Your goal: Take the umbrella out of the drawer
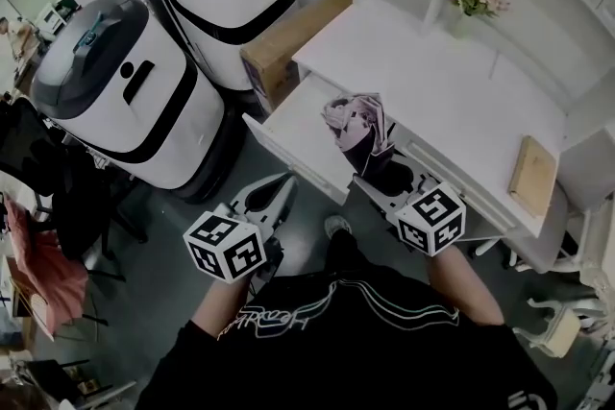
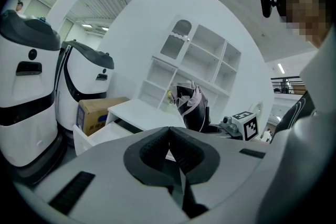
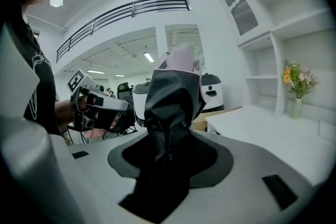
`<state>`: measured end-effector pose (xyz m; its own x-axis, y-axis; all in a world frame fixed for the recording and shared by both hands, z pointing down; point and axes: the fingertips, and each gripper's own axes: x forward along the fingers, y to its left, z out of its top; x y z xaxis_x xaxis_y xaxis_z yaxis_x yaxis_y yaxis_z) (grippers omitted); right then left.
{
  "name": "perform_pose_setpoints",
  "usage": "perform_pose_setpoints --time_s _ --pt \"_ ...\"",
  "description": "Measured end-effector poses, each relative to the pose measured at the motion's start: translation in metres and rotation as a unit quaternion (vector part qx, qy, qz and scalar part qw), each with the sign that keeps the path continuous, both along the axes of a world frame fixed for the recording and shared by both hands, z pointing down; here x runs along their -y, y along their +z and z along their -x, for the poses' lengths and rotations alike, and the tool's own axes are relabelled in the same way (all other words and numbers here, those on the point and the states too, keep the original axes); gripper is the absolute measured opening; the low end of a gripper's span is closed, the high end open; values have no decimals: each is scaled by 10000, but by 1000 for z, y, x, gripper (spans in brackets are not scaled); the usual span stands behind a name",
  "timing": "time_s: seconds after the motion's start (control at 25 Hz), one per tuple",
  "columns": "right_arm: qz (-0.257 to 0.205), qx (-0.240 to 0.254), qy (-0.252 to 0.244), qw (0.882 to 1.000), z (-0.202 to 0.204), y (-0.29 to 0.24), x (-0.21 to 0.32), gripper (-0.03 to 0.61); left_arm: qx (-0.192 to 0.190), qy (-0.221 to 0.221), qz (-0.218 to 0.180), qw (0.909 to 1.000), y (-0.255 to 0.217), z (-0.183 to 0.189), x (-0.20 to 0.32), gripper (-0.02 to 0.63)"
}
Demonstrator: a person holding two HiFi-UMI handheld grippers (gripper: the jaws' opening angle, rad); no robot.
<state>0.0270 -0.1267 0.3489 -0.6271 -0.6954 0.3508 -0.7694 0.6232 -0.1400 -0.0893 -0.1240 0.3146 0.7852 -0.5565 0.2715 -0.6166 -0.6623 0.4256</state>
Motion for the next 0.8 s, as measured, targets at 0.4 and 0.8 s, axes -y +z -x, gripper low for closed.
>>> perform_pose_setpoints --time_s 0.4,0.8 --pt "-31 101 77 9999 -6 0 -15 212 66 111 -7 9999 1 -13 -10 20" --pt "-32 -131 92 9999 -13 5 -13 212 34 127 72 9999 9 -19 -4 20"
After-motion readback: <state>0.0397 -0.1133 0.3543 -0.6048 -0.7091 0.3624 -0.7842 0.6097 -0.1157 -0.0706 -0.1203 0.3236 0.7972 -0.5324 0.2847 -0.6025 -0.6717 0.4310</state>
